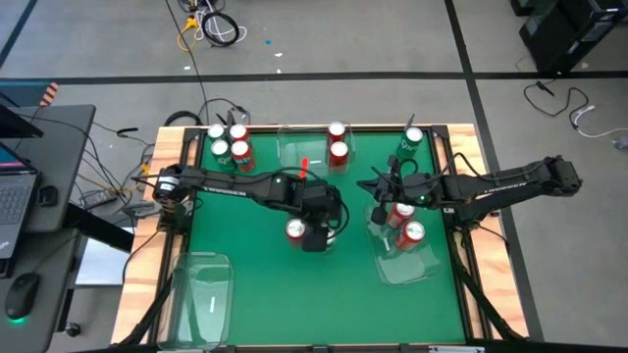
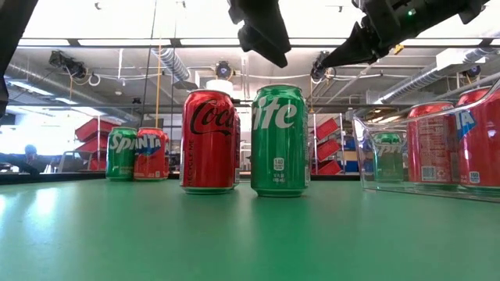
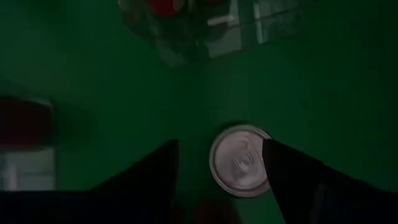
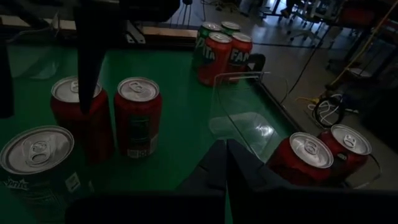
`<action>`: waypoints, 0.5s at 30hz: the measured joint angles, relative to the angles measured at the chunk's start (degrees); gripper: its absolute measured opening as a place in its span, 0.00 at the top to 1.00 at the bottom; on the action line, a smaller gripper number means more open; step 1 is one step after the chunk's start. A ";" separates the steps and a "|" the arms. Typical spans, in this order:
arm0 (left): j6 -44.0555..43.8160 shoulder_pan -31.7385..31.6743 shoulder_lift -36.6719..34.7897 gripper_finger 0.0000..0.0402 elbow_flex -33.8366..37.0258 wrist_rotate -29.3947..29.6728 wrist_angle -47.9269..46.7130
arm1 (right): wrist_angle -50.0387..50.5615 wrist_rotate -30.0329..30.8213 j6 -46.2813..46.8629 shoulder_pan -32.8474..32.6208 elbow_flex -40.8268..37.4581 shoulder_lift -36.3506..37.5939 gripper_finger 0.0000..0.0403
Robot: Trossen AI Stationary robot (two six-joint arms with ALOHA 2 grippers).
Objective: Sort soda cans
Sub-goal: Put the green soda can into the middle left transparent bin
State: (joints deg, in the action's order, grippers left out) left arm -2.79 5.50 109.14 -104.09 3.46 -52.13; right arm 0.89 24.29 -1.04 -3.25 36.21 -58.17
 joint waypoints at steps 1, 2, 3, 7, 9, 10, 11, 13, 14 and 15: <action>0.11 -0.01 0.00 0.42 0.01 -0.71 -0.56 | 0.06 0.00 0.00 0.00 0.00 0.00 1.00; 0.29 -0.02 0.00 0.43 0.02 -1.78 -0.77 | 0.06 0.00 0.00 0.00 0.00 0.00 1.00; 0.19 -0.02 0.00 0.44 0.01 -2.55 -0.71 | 0.06 0.00 0.00 0.00 0.00 0.00 1.00; -0.38 0.32 0.00 0.44 0.00 -3.32 -1.10 | 0.17 0.00 0.02 0.00 0.00 0.00 1.00; -0.43 0.57 0.00 0.42 0.00 -3.35 -1.31 | 0.21 0.00 0.02 0.00 0.00 -0.02 1.00; -0.48 0.65 0.00 0.41 0.00 -3.39 -1.38 | 0.21 0.00 0.02 0.00 0.00 -0.02 1.00; -0.69 0.77 0.00 0.39 0.00 -3.67 -1.41 | 0.21 0.00 0.02 0.00 0.00 -0.02 1.00; -1.61 0.94 0.00 0.36 0.00 -4.18 -1.31 | 0.21 -0.02 0.02 0.00 0.00 -0.02 1.00; -2.09 0.98 0.00 0.35 0.00 -4.20 -1.15 | 0.20 -0.06 0.02 0.00 0.00 -0.02 1.00; -2.26 0.98 0.00 0.34 0.19 -4.24 -0.55 | 0.21 -0.24 0.02 0.00 0.00 -0.02 1.00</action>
State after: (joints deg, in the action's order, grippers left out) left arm -5.06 6.48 109.14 -103.91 -0.77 -52.69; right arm 1.10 24.05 -1.02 -3.25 36.21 -58.19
